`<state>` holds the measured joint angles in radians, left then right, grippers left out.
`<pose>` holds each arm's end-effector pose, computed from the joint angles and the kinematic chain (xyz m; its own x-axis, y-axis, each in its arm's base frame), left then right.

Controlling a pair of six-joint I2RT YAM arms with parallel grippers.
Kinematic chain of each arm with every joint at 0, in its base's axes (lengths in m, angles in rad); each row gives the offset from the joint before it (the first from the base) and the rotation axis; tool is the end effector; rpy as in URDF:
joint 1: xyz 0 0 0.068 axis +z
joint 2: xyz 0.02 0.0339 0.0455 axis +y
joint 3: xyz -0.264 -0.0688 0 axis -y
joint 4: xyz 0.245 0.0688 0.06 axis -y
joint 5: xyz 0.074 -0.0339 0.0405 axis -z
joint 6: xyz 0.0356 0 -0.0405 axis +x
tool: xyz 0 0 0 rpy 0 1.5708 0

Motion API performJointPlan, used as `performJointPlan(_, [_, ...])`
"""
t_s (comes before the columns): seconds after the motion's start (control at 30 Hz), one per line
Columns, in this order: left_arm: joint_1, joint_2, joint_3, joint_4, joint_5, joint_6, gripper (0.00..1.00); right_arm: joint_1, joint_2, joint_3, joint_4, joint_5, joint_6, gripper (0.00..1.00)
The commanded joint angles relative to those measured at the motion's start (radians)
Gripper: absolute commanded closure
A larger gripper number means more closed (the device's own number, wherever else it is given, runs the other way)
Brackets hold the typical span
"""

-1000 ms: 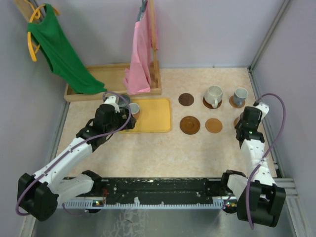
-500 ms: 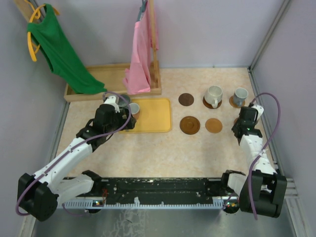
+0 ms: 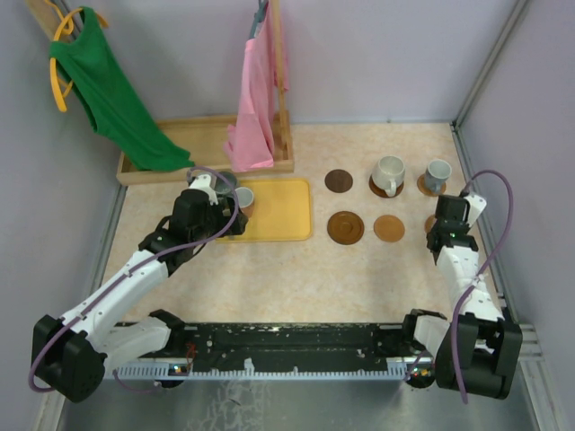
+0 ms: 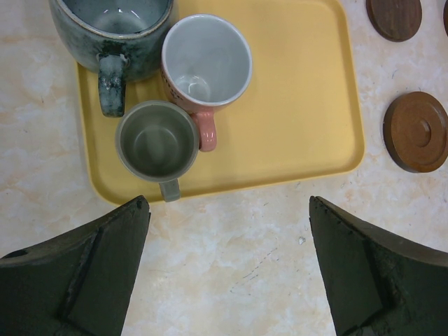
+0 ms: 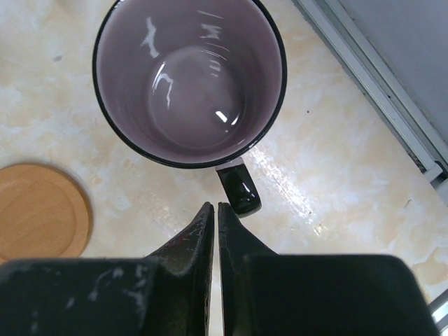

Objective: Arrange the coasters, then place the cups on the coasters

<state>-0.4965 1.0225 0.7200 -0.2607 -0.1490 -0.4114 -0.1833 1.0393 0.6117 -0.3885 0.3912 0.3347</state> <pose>0.2017 -0.1032 0.2648 -0.5745 -0.1385 -0.8067 0.1429 0.9535 -0.2655 0.2013 -0.0511 0.2162 -0.5368 0.4084 -0.7383 0.6370 0.7699 -0.0373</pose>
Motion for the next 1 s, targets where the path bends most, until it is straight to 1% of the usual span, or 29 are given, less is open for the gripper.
performJointPlan(0.0, [0.009,-0.012,-0.006,0.029,-0.009,0.006,0.0,0.012,-0.01,0.06,-0.008,0.086,0.015,0.94])
performJointPlan(0.57, [0.01,-0.017,-0.006,0.028,-0.007,0.006,0.0,0.006,0.055,0.08,-0.046,0.161,0.029,0.97])
performJointPlan(0.73, [0.01,-0.016,-0.005,0.028,-0.007,0.006,0.0,0.006,0.041,0.077,-0.031,0.137,0.021,0.98])
performJointPlan(0.97, [0.01,-0.009,-0.004,0.032,-0.001,0.006,0.0,0.01,-0.03,0.093,-0.027,0.043,0.006,0.98])
